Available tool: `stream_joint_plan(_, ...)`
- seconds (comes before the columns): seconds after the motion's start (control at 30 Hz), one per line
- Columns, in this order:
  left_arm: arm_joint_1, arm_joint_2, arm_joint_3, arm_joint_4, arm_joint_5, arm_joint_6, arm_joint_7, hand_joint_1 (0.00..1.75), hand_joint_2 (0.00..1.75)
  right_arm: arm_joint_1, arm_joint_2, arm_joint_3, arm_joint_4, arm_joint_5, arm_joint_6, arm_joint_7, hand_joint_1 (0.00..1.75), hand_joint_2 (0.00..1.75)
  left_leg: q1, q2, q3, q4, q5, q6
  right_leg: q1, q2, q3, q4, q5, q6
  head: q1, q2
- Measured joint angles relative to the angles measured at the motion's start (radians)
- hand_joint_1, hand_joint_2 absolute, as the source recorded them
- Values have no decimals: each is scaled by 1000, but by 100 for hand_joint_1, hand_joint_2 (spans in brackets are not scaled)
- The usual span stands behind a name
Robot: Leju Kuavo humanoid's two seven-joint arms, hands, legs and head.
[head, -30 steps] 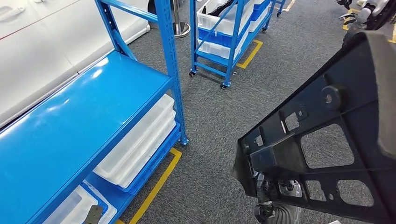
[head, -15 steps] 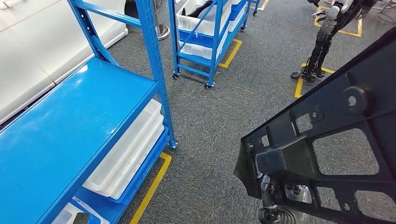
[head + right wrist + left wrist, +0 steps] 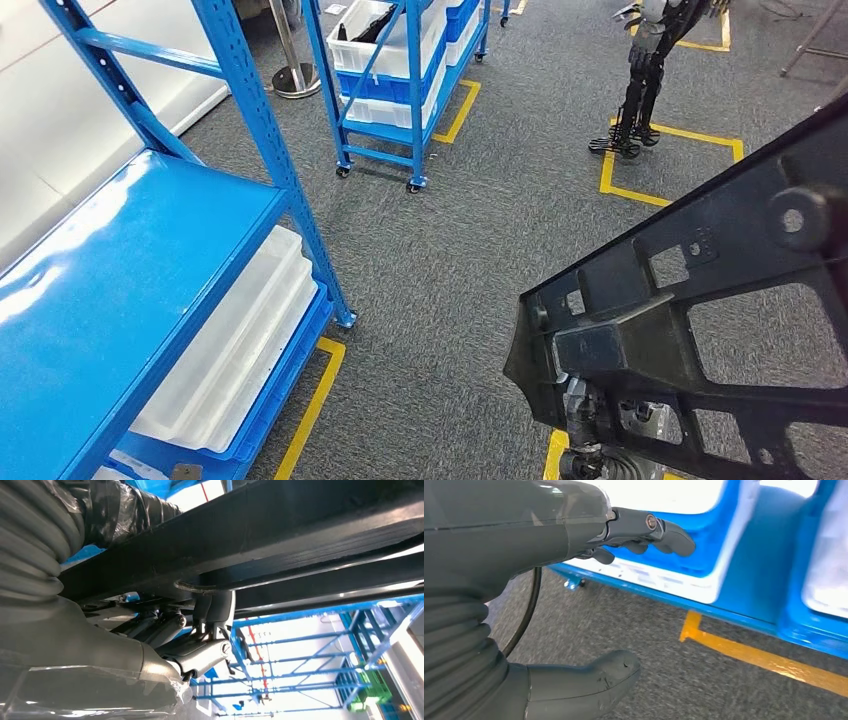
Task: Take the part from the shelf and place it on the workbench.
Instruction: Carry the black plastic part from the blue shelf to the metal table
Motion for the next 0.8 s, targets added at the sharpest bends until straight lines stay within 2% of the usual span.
stream_joint_plan(0.1,0,0,0,0,-1,0,-1,0,175,0,0,0,0,0,0,0,175,175,-1,-2,-13,26,-10,0,1,3,0,0,0,-1,0,0)
stream_joint_plan(0.17,0,0,0,0,-8,0,-7,0,175,0,0,1,0,0,0,0,175,175,-3,-3,-52,89,-18,4,7,16,1,1,-1,-3,0,0)
stream_joint_plan(0.23,-4,-1,0,0,-18,0,-15,0,175,-1,0,4,0,0,0,0,175,175,-8,-31,-30,2,59,21,15,48,9,4,-6,-3,0,0)
stream_joint_plan(0.3,-9,-1,-1,0,-22,0,-19,0,175,-3,0,7,1,0,0,1,175,175,-14,-62,29,-151,137,35,17,76,11,10,-10,2,0,0)
stream_joint_plan(0.33,-10,-1,-1,0,-23,0,-20,0,175,-3,0,8,1,0,0,1,175,175,-16,-66,34,-161,133,36,15,84,8,10,-9,7,0,0)
stream_joint_plan(0.4,-15,-2,-2,0,-27,0,-20,0,175,-3,-1,8,1,1,0,1,175,175,-16,-53,40,-173,140,41,11,90,4,9,-6,18,0,0)
stream_joint_plan(0.47,-21,-3,-5,0,-34,0,-20,0,175,-7,-2,10,1,2,-6,1,175,175,-11,-37,46,-188,149,49,12,57,-14,44,-30,28,0,0)
stream_joint_plan(0.53,-25,-3,-7,0,-39,0,-18,0,175,-14,-5,14,1,3,-14,1,175,175,-10,-19,48,-195,151,54,9,16,-67,149,-89,39,1,0)
stream_joint_plan(0.57,-25,-3,-7,0,-40,-1,-16,0,175,-16,-6,16,1,2,-16,1,175,175,-10,-10,48,-194,150,55,5,8,-99,211,-115,44,1,0)
stream_joint_plan(0.6,-25,-3,-7,0,-42,-1,-13,0,175,-16,-7,17,1,0,-17,1,175,175,-10,0,49,-194,148,54,0,3,-123,255,-127,48,1,0)
stream_joint_plan(0.63,-25,-3,-7,0,-43,-1,-11,0,175,-16,-7,17,1,-2,-17,1,175,175,-10,9,50,-194,146,53,-5,0,-131,266,-120,52,1,0)
stream_joint_plan(0.67,-26,-3,-7,0,-45,-1,-8,0,175,-16,-8,17,1,-5,-17,1,175,175,-9,17,53,-194,144,50,-10,-4,-116,237,-93,55,1,0)
stream_joint_plan(0.73,-26,-3,-7,0,-47,-1,-3,0,175,-17,-8,18,1,-10,-16,1,175,175,-9,30,62,-194,137,42,-14,-25,-47,107,-29,57,1,0)
stream_joint_plan(0.77,-27,-3,-7,0,-47,-1,-1,0,175,-17,-8,19,1,-12,-16,1,175,175,-10,35,66,-192,133,36,-12,-36,-17,50,-10,54,0,0)
stream_joint_plan(0.8,-27,-2,-7,0,-47,-1,2,0,175,-16,-8,19,1,-13,-16,1,175,175,-12,39,68,-191,130,31,-8,-42,-1,16,-4,50,0,0)
